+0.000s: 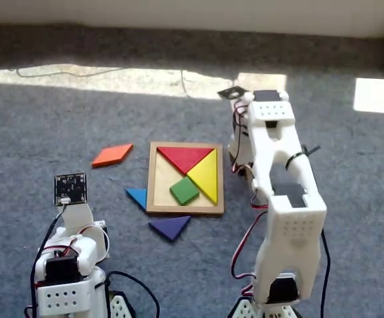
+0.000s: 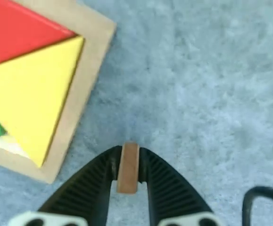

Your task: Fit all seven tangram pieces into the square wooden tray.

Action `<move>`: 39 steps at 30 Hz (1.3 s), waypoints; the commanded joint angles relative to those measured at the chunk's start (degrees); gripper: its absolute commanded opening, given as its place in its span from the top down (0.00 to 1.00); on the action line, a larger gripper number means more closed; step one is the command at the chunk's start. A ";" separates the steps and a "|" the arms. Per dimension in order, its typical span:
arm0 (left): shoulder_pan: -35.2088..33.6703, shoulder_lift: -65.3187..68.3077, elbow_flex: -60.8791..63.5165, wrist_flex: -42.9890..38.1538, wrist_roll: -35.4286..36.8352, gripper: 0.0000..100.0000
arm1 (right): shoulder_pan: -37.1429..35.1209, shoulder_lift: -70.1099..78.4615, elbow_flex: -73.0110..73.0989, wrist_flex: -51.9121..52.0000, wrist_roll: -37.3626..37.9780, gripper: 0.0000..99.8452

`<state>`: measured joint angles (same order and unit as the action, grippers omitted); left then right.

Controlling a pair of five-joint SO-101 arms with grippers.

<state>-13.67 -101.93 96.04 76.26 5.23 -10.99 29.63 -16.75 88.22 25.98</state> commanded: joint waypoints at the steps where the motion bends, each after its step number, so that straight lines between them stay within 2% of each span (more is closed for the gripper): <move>1: -0.57 -2.24 1.19 0.26 -0.26 0.99 | -3.38 -11.12 2.59 0.48 0.53 0.99; 3: -0.57 -2.24 1.19 0.26 -0.26 0.99 | -6.11 -14.64 6.29 0.13 0.53 0.99; 11: -0.57 -2.24 1.19 0.26 -0.26 0.99 | -15.96 -27.56 25.63 -12.62 0.53 0.99; 19: -0.57 -2.24 1.19 0.26 -0.26 0.99 | -18.68 -29.67 37.67 -23.34 0.53 0.99; 23: -0.57 -2.24 1.19 0.26 -0.26 0.99 | -18.51 -28.00 37.67 -23.52 0.53 0.97; 29: -0.57 -2.24 1.19 0.26 -0.26 0.99 | -18.51 -27.38 37.67 -21.14 0.18 0.82; 33: -0.57 -2.24 1.19 0.26 -0.26 0.99 | -19.21 -27.56 37.49 -16.84 0.18 0.82; 39: -0.57 -2.24 1.19 0.26 -0.26 0.99 | -22.64 -27.56 37.58 -16.13 -0.79 0.83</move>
<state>-13.67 -101.93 96.04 76.26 5.23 -31.74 2.73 21.41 71.34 25.98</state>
